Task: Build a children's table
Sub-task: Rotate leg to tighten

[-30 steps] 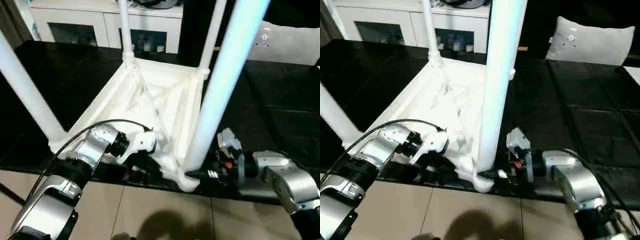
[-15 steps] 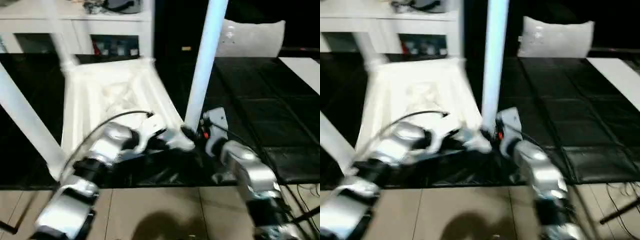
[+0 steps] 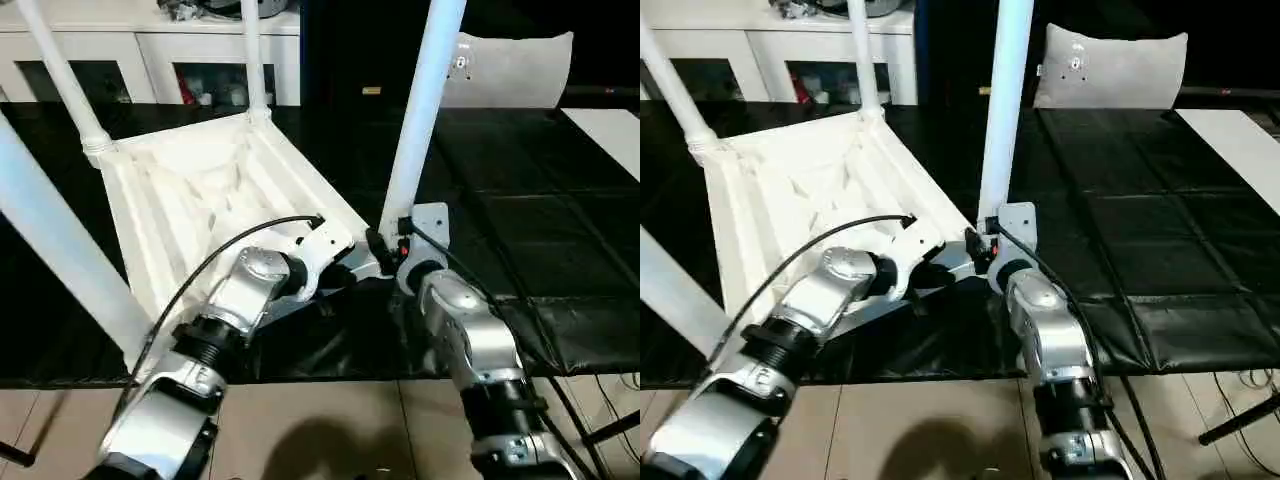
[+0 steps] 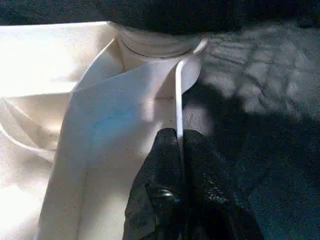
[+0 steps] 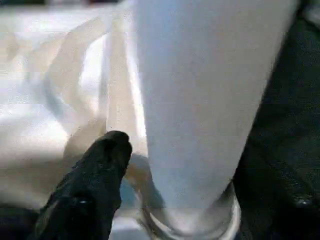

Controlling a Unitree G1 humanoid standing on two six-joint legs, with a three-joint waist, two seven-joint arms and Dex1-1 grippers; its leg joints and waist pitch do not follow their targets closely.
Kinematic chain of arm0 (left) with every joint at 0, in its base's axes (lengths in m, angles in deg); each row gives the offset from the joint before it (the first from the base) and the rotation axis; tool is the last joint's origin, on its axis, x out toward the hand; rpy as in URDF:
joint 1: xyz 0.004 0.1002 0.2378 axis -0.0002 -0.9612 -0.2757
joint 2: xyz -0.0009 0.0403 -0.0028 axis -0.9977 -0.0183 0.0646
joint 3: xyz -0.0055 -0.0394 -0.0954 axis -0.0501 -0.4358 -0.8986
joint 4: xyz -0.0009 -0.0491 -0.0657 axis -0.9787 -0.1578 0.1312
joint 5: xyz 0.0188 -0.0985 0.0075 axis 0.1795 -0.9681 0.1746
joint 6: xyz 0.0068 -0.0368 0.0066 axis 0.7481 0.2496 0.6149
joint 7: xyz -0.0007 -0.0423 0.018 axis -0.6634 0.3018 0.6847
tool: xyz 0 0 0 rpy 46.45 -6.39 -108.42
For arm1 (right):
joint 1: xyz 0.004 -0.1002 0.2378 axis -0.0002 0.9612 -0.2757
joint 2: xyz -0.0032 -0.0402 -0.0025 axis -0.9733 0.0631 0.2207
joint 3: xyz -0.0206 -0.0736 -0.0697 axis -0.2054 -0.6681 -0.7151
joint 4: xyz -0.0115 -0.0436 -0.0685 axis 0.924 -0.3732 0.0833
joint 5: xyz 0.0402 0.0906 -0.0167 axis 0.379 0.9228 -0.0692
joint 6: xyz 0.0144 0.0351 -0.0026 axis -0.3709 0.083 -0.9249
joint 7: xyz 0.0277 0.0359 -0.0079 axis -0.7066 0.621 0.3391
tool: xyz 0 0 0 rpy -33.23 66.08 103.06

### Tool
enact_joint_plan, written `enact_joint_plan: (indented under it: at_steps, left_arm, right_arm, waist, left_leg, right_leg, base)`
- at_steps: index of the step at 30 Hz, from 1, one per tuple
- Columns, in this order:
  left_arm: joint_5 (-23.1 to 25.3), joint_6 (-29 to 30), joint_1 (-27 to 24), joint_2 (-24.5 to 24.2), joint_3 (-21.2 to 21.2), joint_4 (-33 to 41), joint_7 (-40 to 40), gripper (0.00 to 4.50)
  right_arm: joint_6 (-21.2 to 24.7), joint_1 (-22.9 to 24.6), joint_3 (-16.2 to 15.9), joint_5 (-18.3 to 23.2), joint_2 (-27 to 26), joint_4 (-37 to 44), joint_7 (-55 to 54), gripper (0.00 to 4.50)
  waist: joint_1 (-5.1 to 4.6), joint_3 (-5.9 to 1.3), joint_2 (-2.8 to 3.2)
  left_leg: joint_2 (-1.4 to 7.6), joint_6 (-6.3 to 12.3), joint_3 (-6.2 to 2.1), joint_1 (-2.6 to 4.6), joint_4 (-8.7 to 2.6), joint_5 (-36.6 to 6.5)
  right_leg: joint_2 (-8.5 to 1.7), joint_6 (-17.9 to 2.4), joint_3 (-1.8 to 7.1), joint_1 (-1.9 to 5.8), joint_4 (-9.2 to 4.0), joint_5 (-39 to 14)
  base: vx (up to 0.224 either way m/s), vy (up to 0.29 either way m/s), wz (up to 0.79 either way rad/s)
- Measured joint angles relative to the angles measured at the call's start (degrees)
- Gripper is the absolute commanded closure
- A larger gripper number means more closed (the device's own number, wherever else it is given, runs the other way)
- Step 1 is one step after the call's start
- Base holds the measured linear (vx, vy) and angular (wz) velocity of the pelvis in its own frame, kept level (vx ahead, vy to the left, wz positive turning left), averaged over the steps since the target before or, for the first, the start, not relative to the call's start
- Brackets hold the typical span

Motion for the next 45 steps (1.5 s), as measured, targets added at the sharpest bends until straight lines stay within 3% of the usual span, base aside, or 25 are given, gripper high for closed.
enact_joint_plan:
  at_steps: [3,4,10,17,22,33,45]
  left_arm:
    - [0.06,-2.06,-0.05,-1.71,0.58,-0.19,-2.18,4.50]
    - [0.07,-3.16,-0.07,-2.54,0.83,-0.40,-2.98,4.50]
    - [-0.16,-10.19,-0.16,-7.11,2.35,-1.22,-10.59,4.50]
    - [-1.33,-20.83,-0.35,-12.35,4.74,-2.69,-22.56,4.50]
    - [-2.62,-23.62,-0.35,-13.53,5.96,-2.73,-29.40,4.50]
    - [-3.85,-28.33,-0.25,-14.51,8.66,-2.47,-39.15,4.50]
    - [-3.78,-30.10,0.08,-14.41,9.30,-2.57,-40.45,4.50]
  right_arm:
    - [0.24,1.48,-0.03,0.88,0.89,1.30,3.14,0.87]
    - [0.20,1.67,-0.14,1.51,1.74,1.57,4.64,0.63]
    - [-1.25,3.44,-1.80,4.49,9.32,3.69,17.01,0.13]
    - [-6.59,4.06,-3.98,6.45,18.93,3.95,33.21,0.05]
    - [-8.30,4.02,-6.36,9.06,23.01,4.03,44.63,0.05]
    - [-6.68,2.87,-10.63,12.74,25.13,3.35,58.35,1.02]
    - [-4.22,1.66,-12.91,13.80,25.68,3.53,62.94,1.98]
  waist:
    - [0.23,0.04,0.00]
    - [0.37,0.04,-0.01]
    - [1.88,0.07,-0.01]
    - [3.66,0.08,-0.03]
    - [4.51,0.08,-0.05]
    - [4.86,0.12,-0.28]
    - [5.55,0.12,-0.42]
  left_leg:
    - [0.00,-0.01,0.00,0.01,0.01,0.01]
    - [0.00,-0.01,0.00,0.00,0.02,0.01]
    - [-0.01,-0.01,0.00,-0.09,0.02,0.01]
    - [-0.02,0.04,0.01,-0.21,0.06,-0.01]
    - [-0.02,0.05,0.03,-0.21,0.12,-0.01]
    - [0.03,0.06,0.05,-0.18,0.19,-0.01]
    - [0.05,0.06,0.07,-0.17,0.20,-0.01]
  right_leg:
    - [0.00,-0.01,0.00,0.00,0.01,0.02]
    - [0.00,-0.01,0.01,0.00,0.01,0.03]
    - [-0.02,0.00,0.02,-0.02,-0.01,0.02]
    - [-0.08,0.00,-0.02,-0.01,-0.10,0.02]
    - [-0.12,0.00,-0.07,0.03,-0.09,0.02]
    - [-0.13,0.00,-0.10,0.02,0.03,0.02]
    - [-0.13,0.01,-0.10,0.01,0.05,0.02]
  base:
    - [0.000,0.000,0.00]
    - [0.000,0.000,0.00]
    - [0.000,0.000,0.00]
    - [0.000,0.000,0.00]
    - [0.000,0.000,0.00]
    - [0.000,0.000,0.00]
    - [0.000,0.000,0.00]
